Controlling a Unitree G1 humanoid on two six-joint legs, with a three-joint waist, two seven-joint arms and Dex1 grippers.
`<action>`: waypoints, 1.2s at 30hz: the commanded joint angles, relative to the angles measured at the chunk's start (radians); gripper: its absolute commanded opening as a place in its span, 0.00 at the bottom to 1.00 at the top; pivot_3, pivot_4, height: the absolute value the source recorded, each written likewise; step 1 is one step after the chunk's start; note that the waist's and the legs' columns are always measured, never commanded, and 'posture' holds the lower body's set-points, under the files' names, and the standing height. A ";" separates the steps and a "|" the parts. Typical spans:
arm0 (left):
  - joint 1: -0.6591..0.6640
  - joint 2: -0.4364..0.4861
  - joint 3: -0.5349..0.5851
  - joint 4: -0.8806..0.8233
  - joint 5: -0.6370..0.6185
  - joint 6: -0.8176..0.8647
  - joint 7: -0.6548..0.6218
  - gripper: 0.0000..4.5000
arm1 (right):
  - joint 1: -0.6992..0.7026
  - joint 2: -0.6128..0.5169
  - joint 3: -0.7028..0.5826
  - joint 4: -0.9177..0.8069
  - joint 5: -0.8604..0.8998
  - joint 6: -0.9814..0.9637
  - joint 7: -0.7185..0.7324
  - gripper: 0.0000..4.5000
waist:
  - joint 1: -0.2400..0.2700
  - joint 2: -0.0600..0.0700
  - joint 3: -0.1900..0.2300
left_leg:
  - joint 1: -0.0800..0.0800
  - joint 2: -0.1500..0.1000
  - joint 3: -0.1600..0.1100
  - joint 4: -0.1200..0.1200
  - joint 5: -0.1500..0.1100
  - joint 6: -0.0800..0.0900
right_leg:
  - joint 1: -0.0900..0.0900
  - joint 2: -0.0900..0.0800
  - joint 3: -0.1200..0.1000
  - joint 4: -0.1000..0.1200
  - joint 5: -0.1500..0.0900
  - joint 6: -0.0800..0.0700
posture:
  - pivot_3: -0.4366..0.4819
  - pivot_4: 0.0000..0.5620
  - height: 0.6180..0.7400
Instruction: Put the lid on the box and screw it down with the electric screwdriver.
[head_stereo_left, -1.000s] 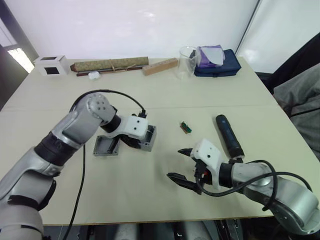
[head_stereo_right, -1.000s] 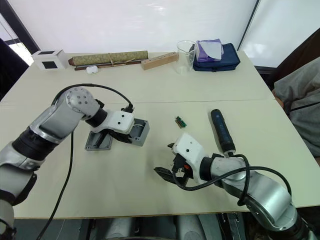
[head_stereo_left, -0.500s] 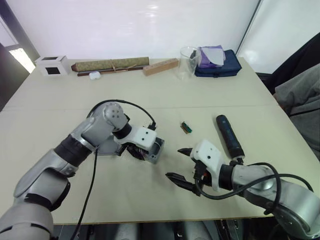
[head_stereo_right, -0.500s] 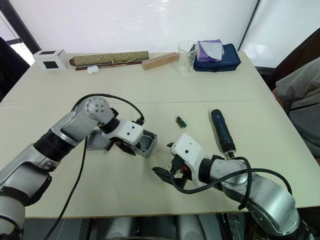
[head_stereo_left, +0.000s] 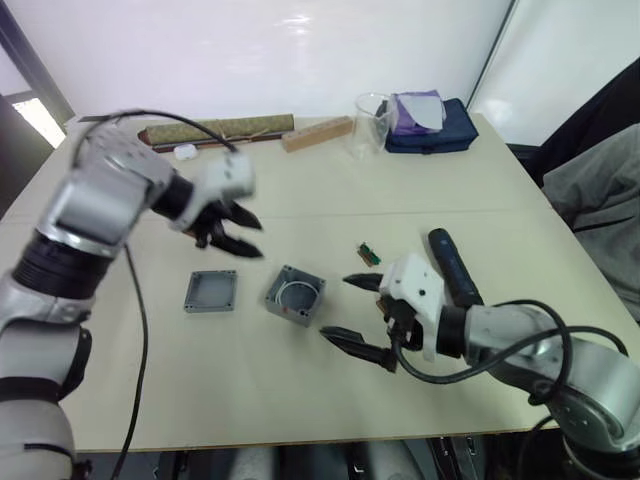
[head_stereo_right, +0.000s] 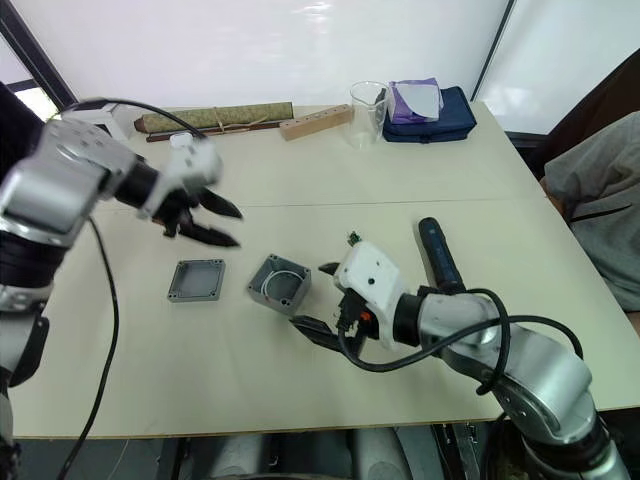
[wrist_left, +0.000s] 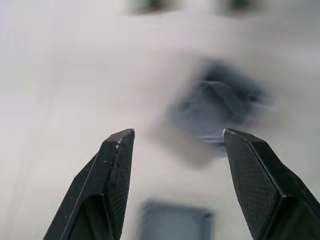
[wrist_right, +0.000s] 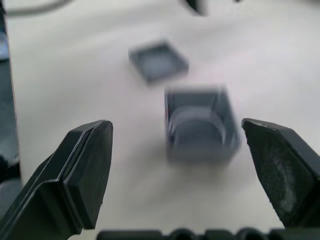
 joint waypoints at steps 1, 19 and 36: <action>0.052 0.067 -0.014 -0.033 0.055 0.336 0.183 0.63 | -0.145 -0.022 0.141 0.016 -0.119 -0.074 0.049 1.00 | -0.013 0.001 0.001 | 0.000 0.000 0.000 0.000 0.000 0.000 | 0.000 0.000 0.000 0.000 0.000 0.000 | 0.48 0.27 1.00; 0.189 -0.003 0.051 0.043 -0.166 0.507 0.518 0.63 | -0.153 0.000 0.272 0.073 -0.310 -0.188 0.113 1.00 | 0.005 -0.001 0.001 | -0.001 0.000 0.000 0.000 0.000 0.000 | -0.001 -0.002 -0.001 0.001 0.000 -0.001 | 0.48 0.27 1.00; 0.248 -0.106 0.065 0.128 -0.240 0.507 0.692 0.15 | -0.152 -0.016 0.256 0.005 -0.320 -0.091 0.114 1.00 | 0.008 0.003 -0.002 | 0.001 -0.001 0.000 0.000 0.000 0.000 | 0.000 -0.002 0.000 0.004 0.000 -0.001 | 0.48 0.27 1.00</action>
